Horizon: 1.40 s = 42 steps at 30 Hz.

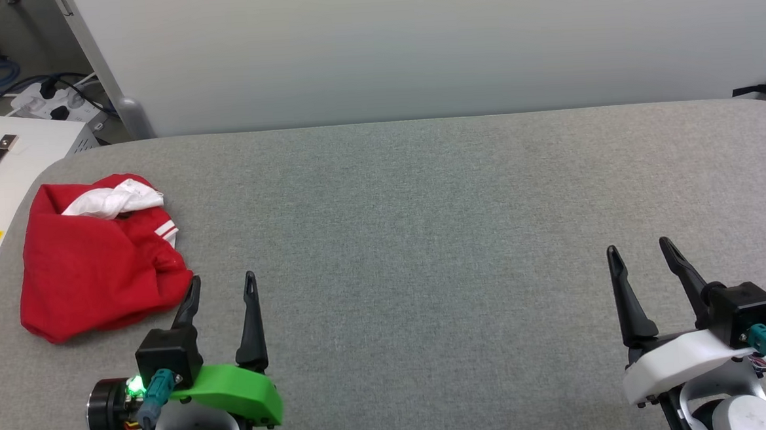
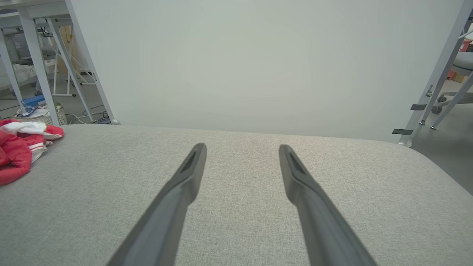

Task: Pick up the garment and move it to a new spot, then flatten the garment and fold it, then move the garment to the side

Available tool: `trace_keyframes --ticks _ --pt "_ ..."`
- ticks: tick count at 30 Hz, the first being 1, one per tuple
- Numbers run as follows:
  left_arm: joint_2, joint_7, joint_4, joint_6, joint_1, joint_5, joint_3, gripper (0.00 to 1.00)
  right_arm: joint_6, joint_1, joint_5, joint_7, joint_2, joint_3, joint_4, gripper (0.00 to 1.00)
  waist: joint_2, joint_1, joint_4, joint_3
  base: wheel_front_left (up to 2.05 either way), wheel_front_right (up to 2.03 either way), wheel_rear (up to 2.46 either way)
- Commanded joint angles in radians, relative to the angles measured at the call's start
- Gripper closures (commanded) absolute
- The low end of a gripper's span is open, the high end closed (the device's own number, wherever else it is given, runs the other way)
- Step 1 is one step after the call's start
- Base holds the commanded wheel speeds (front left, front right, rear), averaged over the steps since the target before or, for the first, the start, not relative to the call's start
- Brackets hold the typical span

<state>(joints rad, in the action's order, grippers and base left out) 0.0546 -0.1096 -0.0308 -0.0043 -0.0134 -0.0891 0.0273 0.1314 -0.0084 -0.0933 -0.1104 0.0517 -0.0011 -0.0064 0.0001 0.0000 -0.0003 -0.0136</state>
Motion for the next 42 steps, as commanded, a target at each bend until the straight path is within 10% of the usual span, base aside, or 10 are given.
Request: trace_keyframes --ticks 1,27,42 --pt "-0.002 -0.011 -0.007 -0.004 0.012 -0.009 0.004 0.00 0.000 0.011 -0.008 -0.012 -0.001 0.000 -0.002 0.00 -0.0001 0.0000 0.000 0.000 0.00 0.00 0.00" --pt "-0.003 -0.065 -0.059 -0.007 0.010 -0.044 0.030 0.00 0.000 0.016 -0.049 -0.065 -0.001 0.005 0.018 0.00 -0.0001 0.0000 0.013 -0.016 0.00 0.00 0.00" --pt "-0.003 -0.100 -0.094 0.008 0.016 -0.062 0.023 0.00 -0.001 0.031 -0.068 -0.100 -0.001 0.071 0.042 0.00 -0.0001 0.0000 0.181 -0.006 0.00 0.00 0.00"
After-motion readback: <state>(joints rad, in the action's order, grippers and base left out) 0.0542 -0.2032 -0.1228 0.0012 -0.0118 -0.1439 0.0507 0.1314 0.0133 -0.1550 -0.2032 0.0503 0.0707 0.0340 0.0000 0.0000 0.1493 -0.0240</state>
